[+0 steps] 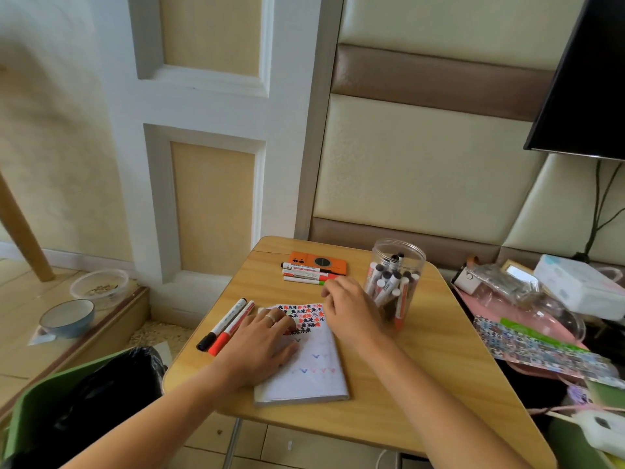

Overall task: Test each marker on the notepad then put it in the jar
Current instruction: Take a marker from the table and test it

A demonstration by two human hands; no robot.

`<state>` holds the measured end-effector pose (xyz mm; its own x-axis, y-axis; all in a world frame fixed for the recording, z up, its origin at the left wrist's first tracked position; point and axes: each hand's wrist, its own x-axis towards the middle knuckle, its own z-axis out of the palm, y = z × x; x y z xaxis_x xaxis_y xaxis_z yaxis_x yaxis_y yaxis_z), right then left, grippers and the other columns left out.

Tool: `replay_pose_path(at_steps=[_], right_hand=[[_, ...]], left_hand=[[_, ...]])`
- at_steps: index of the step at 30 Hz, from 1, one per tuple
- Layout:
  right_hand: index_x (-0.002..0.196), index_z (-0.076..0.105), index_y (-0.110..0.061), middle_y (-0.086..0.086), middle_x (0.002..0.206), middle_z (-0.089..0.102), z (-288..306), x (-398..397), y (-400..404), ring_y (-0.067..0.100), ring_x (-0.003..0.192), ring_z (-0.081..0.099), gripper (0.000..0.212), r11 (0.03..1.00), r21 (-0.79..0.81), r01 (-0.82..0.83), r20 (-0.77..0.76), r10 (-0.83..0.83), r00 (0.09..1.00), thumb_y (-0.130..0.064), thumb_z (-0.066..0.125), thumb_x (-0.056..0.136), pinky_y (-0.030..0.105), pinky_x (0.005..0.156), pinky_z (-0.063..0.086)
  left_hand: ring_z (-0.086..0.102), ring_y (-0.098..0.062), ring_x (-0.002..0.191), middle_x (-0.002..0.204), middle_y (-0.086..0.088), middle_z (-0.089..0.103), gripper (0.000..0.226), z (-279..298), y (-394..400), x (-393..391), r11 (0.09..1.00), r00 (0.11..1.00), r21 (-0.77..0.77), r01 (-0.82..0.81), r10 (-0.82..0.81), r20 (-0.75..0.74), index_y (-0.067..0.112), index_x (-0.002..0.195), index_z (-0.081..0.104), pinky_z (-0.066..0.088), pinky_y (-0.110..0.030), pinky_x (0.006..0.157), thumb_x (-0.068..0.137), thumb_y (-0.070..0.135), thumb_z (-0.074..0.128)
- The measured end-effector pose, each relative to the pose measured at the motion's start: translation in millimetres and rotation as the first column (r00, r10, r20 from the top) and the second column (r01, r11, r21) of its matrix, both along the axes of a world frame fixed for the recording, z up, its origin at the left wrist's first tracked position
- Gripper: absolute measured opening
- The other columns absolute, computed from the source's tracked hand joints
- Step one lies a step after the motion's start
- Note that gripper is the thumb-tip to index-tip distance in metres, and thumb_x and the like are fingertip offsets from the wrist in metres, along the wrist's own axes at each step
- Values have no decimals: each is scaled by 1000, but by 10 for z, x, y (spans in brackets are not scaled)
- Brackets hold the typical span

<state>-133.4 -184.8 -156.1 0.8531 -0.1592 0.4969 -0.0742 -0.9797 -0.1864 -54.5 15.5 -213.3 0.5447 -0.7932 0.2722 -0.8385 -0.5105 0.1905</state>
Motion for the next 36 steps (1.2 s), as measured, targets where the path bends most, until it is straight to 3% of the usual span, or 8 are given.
replay_pose_path(at_steps=[4,9,14,19,27,32,36], right_hand=[[119,66,-18,-5,121,64,-90,282,-139,11,113,59,21,994,48,99,-88,-95,992,-13,55,103,28,98,52],[129,63,-16,-1,131,61,-146,655,-331,17,121,57,38,986,45,159,-169,-149,974,4,57,98,30,97,50],[125,64,-16,0,127,64,-211,995,-440,15,112,62,27,986,63,156,-169,-143,975,-7,61,100,28,93,55],[119,64,-18,-2,120,64,-319,1172,-509,13,103,63,21,987,39,159,-215,-147,966,-9,62,99,32,88,57],[111,62,-20,-4,118,58,-314,1274,-542,15,103,59,13,990,28,139,-274,-126,953,-16,63,100,35,86,56],[100,62,-19,-4,109,59,-302,1240,-523,16,95,60,7,990,19,142,-274,-132,953,-13,65,98,36,83,57],[108,60,-18,-1,112,64,-278,1176,-472,16,92,64,13,990,70,119,-299,-93,950,-11,63,98,37,81,60]], left_hand=[[41,-15,131,143,8,45,48,76,-34,81,998,1000,53,28,-28,4,35,138,44,30,-37,113,101,61,28],[40,-14,130,143,9,44,43,160,-84,159,994,999,100,51,-50,-17,38,134,44,21,-38,115,100,61,32],[37,-9,127,140,14,43,42,172,-39,273,994,994,68,86,-82,-66,43,129,45,16,-32,110,96,66,33],[30,-5,131,140,18,38,44,141,26,227,995,993,30,97,-95,-71,44,133,41,10,-32,117,96,65,28],[39,3,121,134,19,44,31,194,-48,239,968,938,-125,218,-243,-248,38,129,47,36,-21,106,99,43,49],[45,-1,112,123,15,51,29,196,-24,227,963,939,-160,215,-249,-238,33,124,52,41,-24,98,95,38,52],[45,-2,111,123,15,51,27,162,-12,207,965,940,-174,195,-235,-247,34,124,51,41,-25,97,98,40,51]])
